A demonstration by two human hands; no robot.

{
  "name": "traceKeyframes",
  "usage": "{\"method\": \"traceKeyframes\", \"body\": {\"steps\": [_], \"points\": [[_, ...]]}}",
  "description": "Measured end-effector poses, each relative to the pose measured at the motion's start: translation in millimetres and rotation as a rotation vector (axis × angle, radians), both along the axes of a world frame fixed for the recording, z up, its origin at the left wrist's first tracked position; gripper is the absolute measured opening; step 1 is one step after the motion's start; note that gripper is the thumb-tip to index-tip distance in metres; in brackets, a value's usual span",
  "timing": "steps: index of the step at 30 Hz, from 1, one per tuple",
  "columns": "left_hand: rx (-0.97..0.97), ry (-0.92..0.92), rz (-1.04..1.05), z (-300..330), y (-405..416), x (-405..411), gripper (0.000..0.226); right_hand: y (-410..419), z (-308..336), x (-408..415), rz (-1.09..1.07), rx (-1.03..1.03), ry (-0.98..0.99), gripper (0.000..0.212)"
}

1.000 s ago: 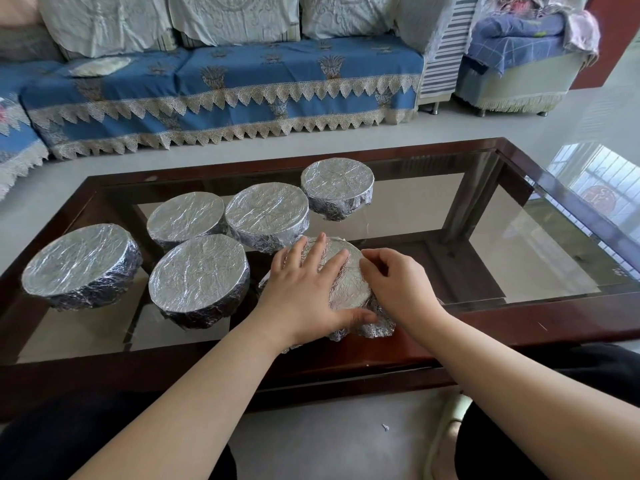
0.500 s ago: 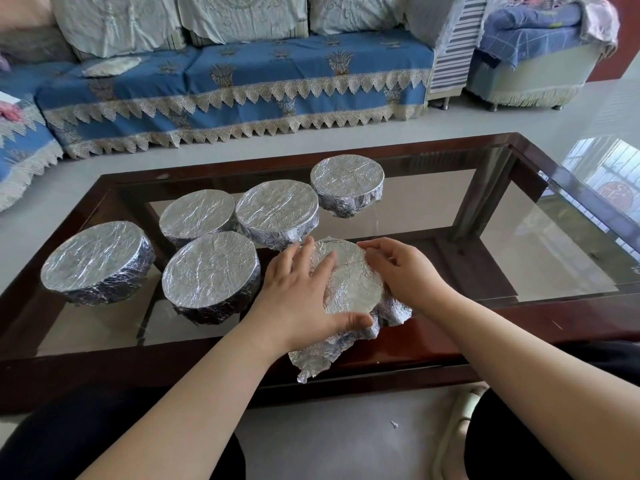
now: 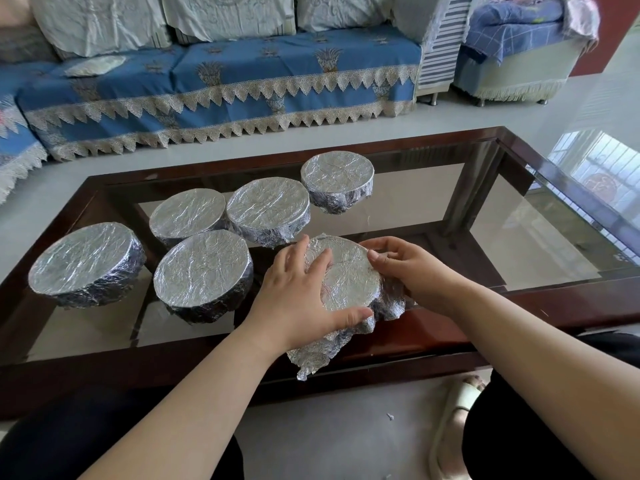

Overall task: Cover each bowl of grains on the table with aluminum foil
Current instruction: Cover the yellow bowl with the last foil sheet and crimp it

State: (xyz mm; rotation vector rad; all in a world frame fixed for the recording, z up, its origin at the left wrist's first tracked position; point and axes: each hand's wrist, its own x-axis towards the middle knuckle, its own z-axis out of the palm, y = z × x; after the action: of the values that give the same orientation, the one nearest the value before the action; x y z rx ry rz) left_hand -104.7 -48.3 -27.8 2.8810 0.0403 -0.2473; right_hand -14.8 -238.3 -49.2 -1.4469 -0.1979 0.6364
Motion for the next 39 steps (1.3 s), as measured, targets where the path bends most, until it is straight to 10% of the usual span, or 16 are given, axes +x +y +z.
{"method": "traceKeyframes", "body": {"steps": [7, 39], "points": [[0.002, -0.011, 0.014, -1, -1, -1, 0.114, 5, -3, 4, -0.017, 0.188, 0.275, 0.043], [0.008, -0.063, 0.026, -9, -1, 1, 0.117, 26, -13, 0, -0.285, 0.037, 0.17, 0.013]]}}
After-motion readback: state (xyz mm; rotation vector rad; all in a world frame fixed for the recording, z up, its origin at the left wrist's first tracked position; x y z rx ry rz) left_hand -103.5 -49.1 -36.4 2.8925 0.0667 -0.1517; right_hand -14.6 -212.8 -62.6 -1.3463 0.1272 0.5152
